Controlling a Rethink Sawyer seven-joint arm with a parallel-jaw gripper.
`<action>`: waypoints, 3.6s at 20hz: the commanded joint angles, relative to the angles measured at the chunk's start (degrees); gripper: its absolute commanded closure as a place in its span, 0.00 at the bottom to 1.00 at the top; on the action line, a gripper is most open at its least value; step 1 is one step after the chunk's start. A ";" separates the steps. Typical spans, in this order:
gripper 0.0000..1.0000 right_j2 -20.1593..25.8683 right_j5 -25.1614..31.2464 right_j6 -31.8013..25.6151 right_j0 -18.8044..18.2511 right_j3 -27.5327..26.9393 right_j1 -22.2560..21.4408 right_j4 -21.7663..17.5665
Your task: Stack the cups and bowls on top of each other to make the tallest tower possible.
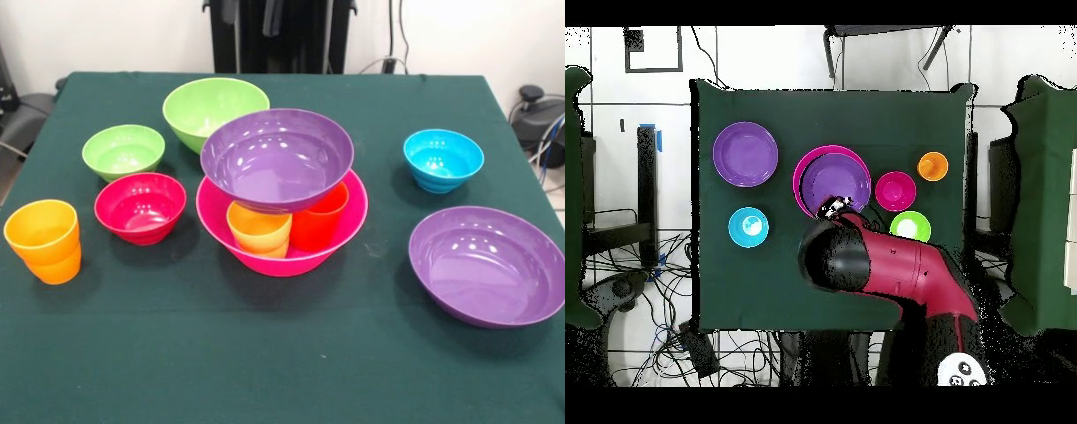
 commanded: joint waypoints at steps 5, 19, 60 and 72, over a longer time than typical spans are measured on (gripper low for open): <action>0.00 10.40 7.60 -17.43 -8.89 -7.82 5.53 -7.70; 0.00 14.58 10.28 -15.50 -10.83 -28.79 20.89 -13.39; 0.00 18.14 8.77 -15.47 -16.89 -35.68 29.49 -22.14; 0.00 21.55 12.86 -15.65 -20.36 -31.20 29.70 -19.43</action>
